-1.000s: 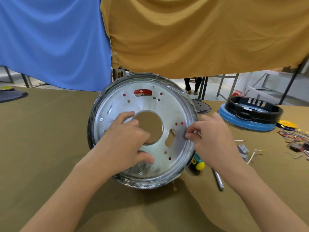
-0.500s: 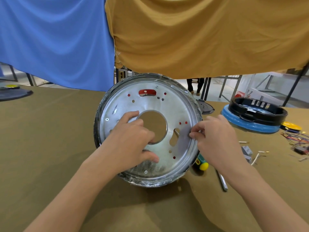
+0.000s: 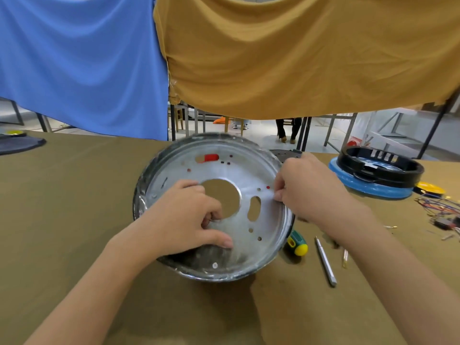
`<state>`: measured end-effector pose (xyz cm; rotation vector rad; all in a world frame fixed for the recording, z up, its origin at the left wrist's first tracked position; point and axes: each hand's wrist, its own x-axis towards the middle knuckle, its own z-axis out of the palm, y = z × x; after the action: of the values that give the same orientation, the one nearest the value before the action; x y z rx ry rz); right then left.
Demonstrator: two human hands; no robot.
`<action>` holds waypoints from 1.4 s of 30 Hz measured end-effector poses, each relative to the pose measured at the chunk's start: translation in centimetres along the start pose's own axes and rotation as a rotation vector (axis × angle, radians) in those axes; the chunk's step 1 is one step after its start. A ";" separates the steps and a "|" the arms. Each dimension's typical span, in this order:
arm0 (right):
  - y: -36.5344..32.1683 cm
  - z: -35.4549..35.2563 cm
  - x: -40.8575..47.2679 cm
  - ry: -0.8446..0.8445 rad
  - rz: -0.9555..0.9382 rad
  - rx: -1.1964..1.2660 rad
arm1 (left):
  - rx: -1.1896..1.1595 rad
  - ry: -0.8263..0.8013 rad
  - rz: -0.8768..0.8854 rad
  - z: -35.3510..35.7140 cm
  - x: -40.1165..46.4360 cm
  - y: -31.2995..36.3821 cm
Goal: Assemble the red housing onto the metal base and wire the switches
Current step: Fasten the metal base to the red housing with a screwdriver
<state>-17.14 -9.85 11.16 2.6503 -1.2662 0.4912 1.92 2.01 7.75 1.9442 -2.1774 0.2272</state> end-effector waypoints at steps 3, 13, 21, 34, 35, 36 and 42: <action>-0.9 -0.8 1.7 -0.297 -0.029 -0.076 | -0.206 -0.168 -0.032 0.0 -0.3 -0.2; -1.6 -0.4 2.9 -0.697 -0.108 -0.133 | -0.367 -0.250 -0.084 1.4 -0.2 -0.5; -1.5 -0.2 3.5 -0.764 -0.189 -0.126 | -0.348 -0.461 0.002 1.2 -0.3 -0.3; -2.0 0.1 3.1 -0.689 -0.188 -0.226 | -0.413 -0.453 0.000 1.3 -0.2 -0.5; -2.2 0.1 3.1 -0.687 -0.192 -0.246 | -0.416 -0.452 0.002 1.3 -0.3 -0.5; -2.3 0.1 3.1 -0.691 -0.200 -0.262 | -0.418 -0.450 0.001 1.3 -0.3 -0.5; -1.4 -1.0 3.4 -0.765 -0.223 -0.167 | -0.430 -0.453 0.000 1.2 -0.4 -0.6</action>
<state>-14.33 -11.17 13.26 2.8612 -1.0526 -0.6946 2.47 2.01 6.44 1.8679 -2.2290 -0.6902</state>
